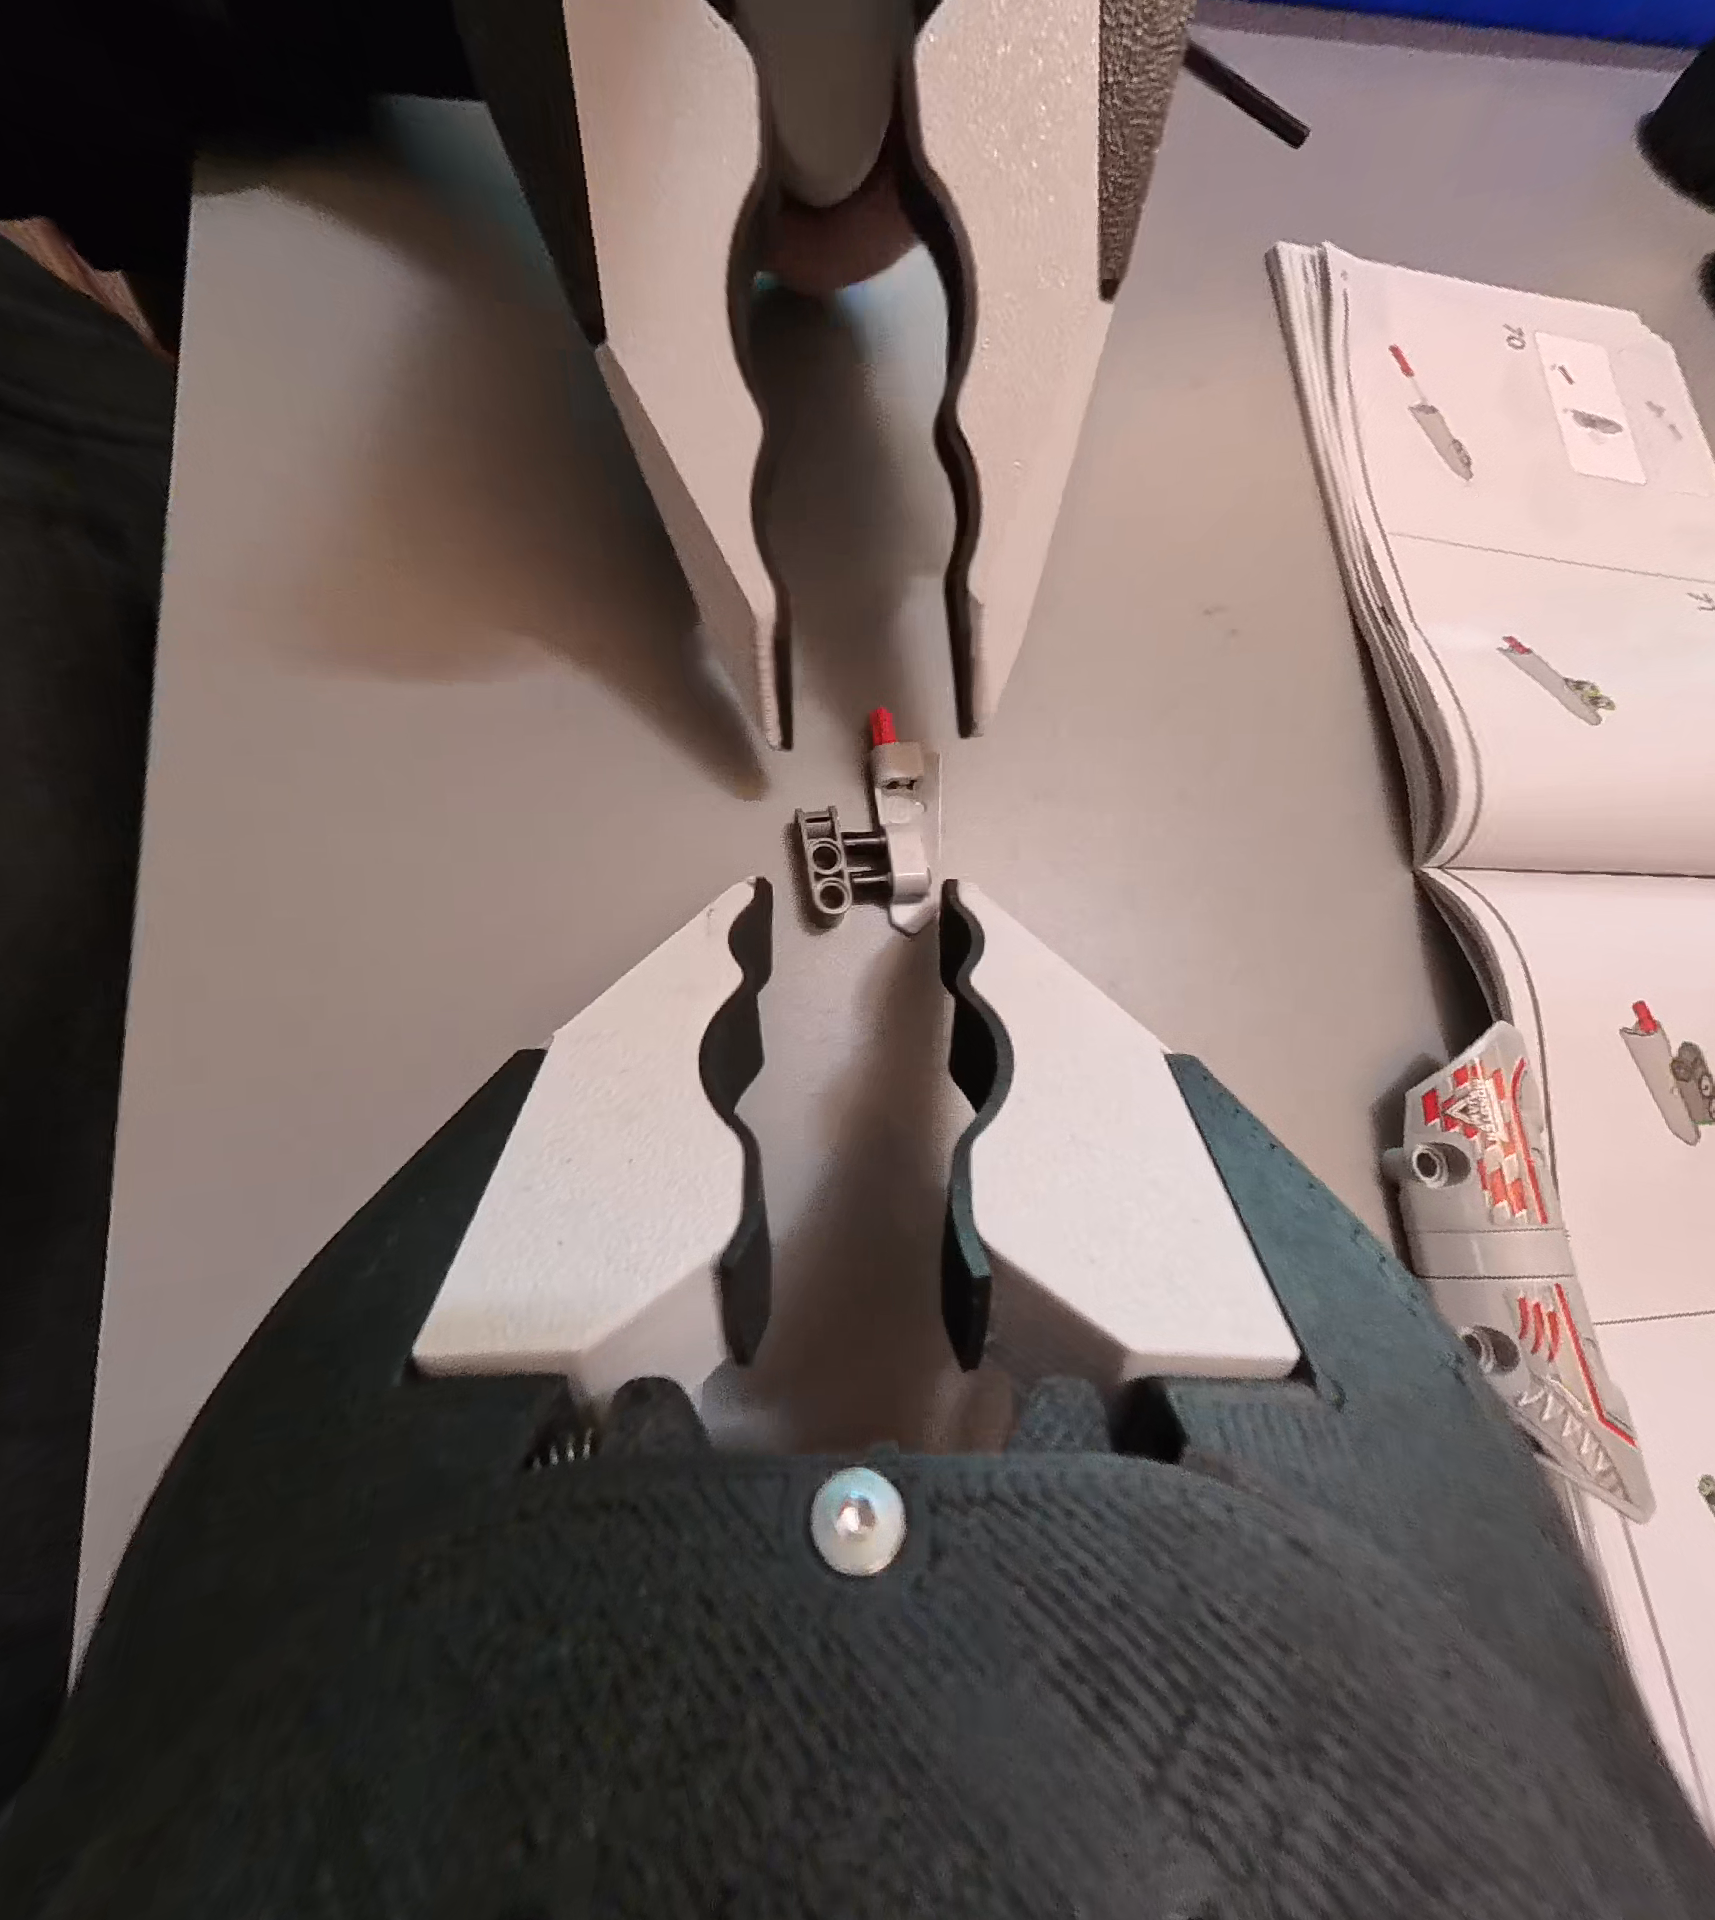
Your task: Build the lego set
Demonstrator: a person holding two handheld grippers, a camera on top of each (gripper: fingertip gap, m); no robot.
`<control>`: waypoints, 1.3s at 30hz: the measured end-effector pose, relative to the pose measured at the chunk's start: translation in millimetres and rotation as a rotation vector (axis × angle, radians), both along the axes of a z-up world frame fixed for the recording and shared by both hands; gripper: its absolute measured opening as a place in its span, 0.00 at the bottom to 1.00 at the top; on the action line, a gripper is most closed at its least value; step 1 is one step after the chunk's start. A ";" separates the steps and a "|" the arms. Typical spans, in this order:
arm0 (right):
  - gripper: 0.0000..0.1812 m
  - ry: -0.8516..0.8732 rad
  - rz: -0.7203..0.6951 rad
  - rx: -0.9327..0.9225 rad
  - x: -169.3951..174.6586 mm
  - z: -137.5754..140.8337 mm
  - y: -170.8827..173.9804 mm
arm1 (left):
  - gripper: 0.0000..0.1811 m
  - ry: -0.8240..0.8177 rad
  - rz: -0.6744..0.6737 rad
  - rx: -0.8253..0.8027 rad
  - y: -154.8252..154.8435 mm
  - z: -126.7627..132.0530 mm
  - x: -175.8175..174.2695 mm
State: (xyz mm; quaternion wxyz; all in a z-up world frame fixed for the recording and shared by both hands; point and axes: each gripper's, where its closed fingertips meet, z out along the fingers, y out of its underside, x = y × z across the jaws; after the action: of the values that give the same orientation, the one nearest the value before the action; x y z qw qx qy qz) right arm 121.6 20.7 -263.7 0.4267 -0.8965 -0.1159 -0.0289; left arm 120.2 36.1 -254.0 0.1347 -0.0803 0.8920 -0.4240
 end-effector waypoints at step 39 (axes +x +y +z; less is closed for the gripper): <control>0.13 0.002 0.011 -0.025 -6.4 0.7 -1.2 | 0.04 0.207 0.122 0.073 -14.5 -15.1 -18.2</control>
State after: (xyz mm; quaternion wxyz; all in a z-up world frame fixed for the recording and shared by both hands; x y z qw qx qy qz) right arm 115.2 19.4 -263.0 0.4155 -0.9012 -0.1211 -0.0242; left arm 102.0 21.6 -269.0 0.0702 -0.1728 0.9093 -0.3719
